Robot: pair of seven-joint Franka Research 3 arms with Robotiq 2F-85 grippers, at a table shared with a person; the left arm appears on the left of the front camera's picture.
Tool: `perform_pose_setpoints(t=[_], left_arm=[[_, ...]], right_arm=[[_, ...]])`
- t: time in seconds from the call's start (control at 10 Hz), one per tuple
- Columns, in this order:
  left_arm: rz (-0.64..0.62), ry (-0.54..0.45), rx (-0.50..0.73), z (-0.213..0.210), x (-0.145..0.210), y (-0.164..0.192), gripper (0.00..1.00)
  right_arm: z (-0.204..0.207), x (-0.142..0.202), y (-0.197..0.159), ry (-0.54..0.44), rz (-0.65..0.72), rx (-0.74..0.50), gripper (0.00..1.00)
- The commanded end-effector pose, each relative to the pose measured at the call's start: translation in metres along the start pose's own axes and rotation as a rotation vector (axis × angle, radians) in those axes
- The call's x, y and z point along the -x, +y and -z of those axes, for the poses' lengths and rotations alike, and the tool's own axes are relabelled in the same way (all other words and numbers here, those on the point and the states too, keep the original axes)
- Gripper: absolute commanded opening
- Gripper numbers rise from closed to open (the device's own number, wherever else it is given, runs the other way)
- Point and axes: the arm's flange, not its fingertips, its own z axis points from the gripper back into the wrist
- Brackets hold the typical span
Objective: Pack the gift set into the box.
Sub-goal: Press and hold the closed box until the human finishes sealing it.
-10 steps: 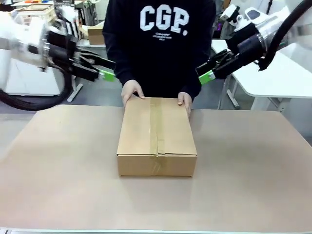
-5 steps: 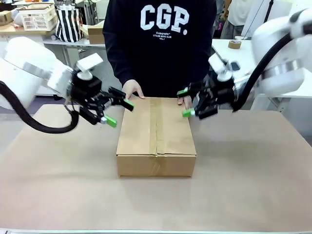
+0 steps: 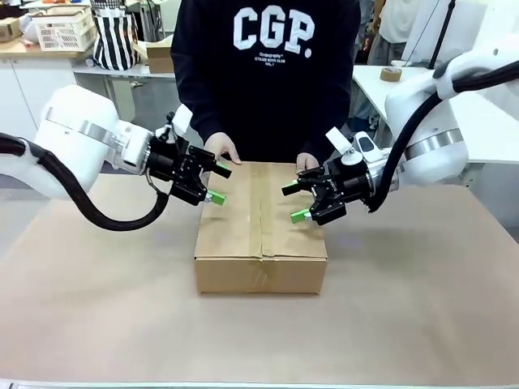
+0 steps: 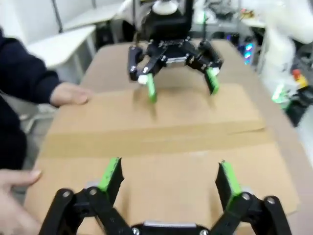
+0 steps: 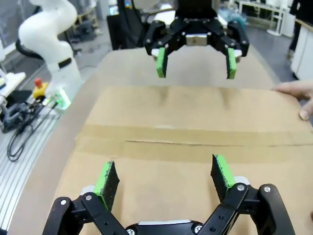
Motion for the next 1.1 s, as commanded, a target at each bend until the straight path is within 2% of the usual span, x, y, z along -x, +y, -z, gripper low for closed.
perform_pose_setpoints(t=[0.0, 0.2, 0.6, 0.9, 1.0], left_arm=[[-0.009, 0.071, -0.034, 0.016, 0.007, -0.011, 1.0], [-0.044, 0.112, 0.045, 0.022, 0.021, -0.015, 1.0], [-0.107, 0.026, 0.128, 0.016, 0.019, -0.013, 1.0], [-0.12, 0.058, 0.133, 0.017, 0.019, -0.013, 1.0], [-0.111, 0.099, 0.121, 0.017, 0.021, -0.012, 1.0]], right_arm=[[-0.008, -0.004, -0.006, 0.051, 0.066, 0.063, 1.0], [-0.007, 0.0, -0.005, 0.099, 0.099, 0.068, 1.0], [-0.001, 0.011, -0.009, 0.197, 0.116, 0.099, 1.0], [0.002, 0.02, -0.009, 0.212, 0.149, 0.054, 1.0], [0.002, 0.02, -0.008, 0.212, 0.144, 0.067, 1.0]])
